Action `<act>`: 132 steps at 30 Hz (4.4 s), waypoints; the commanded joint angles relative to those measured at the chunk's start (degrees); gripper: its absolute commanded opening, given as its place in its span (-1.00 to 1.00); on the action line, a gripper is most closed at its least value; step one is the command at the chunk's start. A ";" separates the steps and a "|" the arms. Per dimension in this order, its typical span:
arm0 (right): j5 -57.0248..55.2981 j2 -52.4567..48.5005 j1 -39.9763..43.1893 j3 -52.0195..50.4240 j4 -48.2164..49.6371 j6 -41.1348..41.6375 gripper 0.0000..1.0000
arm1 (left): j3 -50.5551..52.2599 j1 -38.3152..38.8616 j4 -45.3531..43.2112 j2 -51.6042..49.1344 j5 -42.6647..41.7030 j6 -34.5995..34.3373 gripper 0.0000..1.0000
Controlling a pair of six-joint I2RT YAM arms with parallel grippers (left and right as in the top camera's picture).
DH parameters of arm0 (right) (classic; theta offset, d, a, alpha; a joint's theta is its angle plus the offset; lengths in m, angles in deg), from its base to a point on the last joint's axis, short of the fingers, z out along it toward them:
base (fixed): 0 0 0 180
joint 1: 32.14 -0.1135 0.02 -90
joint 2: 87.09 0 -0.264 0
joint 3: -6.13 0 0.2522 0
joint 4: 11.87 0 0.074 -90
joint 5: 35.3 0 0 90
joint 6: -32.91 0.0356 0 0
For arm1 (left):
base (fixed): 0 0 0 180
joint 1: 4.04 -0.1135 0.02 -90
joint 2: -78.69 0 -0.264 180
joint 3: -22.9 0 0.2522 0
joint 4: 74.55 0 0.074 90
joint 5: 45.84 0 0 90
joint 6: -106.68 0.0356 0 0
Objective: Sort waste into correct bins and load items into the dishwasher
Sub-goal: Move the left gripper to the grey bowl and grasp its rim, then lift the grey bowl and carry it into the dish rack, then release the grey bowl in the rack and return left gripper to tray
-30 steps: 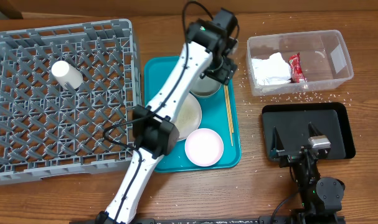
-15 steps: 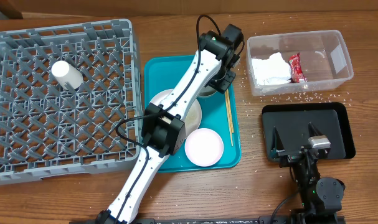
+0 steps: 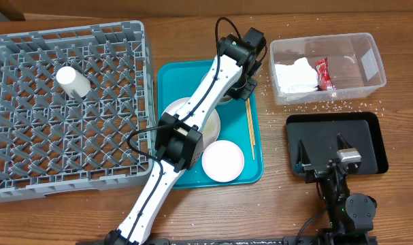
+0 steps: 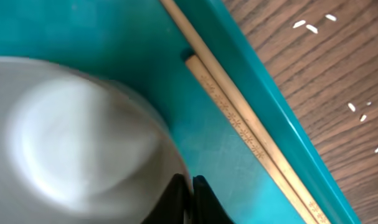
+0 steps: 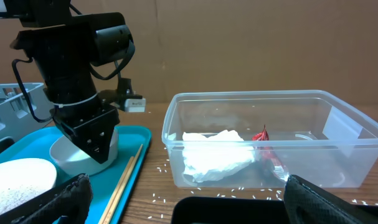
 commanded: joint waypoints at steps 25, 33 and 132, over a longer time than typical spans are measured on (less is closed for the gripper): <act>-0.72 0.57 0.26 -0.59 0.39 -0.07 1.00 | -1.99 -25.00 11.61 34.27 -5.46 -12.33 -0.92; -0.72 0.57 0.26 -0.59 0.39 -0.07 1.00 | 22.40 -39.74 11.28 40.39 -23.32 -1.60 -0.91; -0.72 0.57 0.26 -0.59 0.42 -0.07 1.00 | 33.92 -3.65 5.38 39.76 -3.54 -8.83 -0.45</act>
